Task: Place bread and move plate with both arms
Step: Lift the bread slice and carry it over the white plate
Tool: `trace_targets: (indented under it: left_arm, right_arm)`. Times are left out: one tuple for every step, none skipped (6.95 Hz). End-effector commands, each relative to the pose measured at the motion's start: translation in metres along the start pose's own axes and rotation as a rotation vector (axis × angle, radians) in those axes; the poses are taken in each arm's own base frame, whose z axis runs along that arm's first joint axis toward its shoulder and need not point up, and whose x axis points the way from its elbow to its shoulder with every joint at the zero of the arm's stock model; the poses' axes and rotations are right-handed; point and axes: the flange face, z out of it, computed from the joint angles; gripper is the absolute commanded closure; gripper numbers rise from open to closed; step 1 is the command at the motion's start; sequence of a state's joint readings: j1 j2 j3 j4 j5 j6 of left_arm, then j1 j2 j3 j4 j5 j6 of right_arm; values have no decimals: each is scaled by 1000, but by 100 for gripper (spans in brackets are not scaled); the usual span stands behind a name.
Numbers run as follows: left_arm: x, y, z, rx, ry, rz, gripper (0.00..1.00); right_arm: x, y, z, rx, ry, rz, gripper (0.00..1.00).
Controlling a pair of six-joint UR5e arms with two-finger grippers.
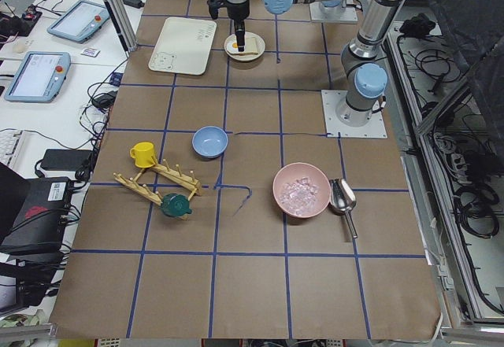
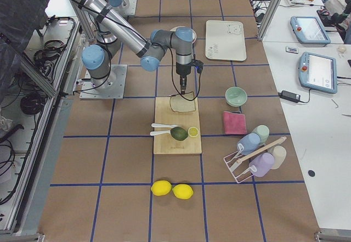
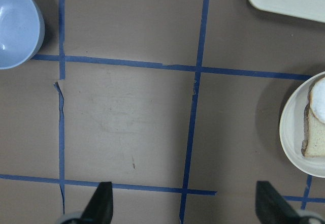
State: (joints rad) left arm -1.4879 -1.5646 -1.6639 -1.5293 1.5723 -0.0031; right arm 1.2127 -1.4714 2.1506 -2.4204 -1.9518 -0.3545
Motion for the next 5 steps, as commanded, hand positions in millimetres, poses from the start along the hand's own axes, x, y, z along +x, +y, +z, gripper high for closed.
trace_targets:
  left_arm:
    - [0, 0, 0, 0, 0, 0, 0]
    - [0, 0, 0, 0, 0, 0, 0]
    - [0, 1, 0, 1, 0, 0, 0]
    - [0, 0, -1, 3, 0, 0, 0]
    - [0, 1, -1, 3, -2, 0, 0]
  right_arm:
    - [-14, -4, -52, -25, -8, 31, 100]
    - [-16, -13, -71, -38, -13, 28, 100]
    - [-11, -20, -84, -49, -17, 21, 100]
    - [-17, -26, -103, -60, -22, 25, 100]
    - [-43, -32, -127, -35, -34, 1, 100]
